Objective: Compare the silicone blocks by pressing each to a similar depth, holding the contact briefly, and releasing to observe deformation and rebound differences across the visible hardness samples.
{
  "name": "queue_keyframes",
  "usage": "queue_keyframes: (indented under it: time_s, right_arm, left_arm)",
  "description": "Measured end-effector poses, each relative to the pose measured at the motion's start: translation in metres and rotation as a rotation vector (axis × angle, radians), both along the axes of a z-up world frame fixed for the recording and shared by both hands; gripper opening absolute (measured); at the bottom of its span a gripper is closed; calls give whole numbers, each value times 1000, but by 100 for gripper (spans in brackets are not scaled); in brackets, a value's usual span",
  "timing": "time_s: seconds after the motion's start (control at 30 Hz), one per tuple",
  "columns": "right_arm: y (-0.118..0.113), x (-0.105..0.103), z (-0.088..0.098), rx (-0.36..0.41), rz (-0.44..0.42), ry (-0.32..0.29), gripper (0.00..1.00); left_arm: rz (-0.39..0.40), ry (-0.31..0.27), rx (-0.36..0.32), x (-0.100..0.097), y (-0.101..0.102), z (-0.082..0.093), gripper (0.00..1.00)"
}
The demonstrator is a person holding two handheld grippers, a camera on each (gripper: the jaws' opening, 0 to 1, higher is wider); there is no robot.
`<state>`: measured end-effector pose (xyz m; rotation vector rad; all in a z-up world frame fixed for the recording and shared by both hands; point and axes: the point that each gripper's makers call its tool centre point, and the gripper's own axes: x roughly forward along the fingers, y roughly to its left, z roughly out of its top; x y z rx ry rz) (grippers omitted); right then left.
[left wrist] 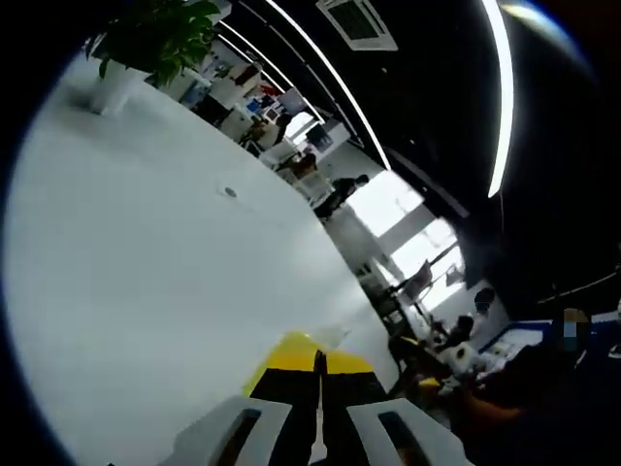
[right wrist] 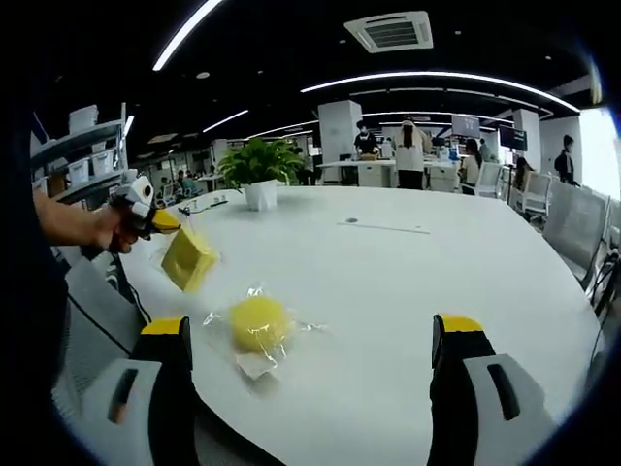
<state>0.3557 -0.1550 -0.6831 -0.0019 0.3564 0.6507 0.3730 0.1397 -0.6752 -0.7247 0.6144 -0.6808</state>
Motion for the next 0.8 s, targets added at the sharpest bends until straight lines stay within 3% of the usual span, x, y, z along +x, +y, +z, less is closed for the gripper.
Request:
queue_keyframes:
  time_s: [0.07,0.13,0.2,0.37,0.5,0.8]
  right_arm:
    - [0,1,2,8,-5,-3,96]
    - [-1,2,3,9,-7,-4,96]
    - [-1,3,3,3,-8,-7,96]
    - [-2,1,2,24,-22,3,96]
    - [-4,0,-2,-7,-13,3,96]
    - [-12,-3,-8,-5,-28,21,96]
  left_arm:
    - [-7,1,54,2,3,-11,0]
    - [-26,12,60,2,5,-17,0]
    - [-34,33,161,1,13,-35,0]
    - [15,61,171,6,29,-52,0]
    - [48,75,183,9,38,-63,0]
    - [46,89,220,12,40,-79,0]
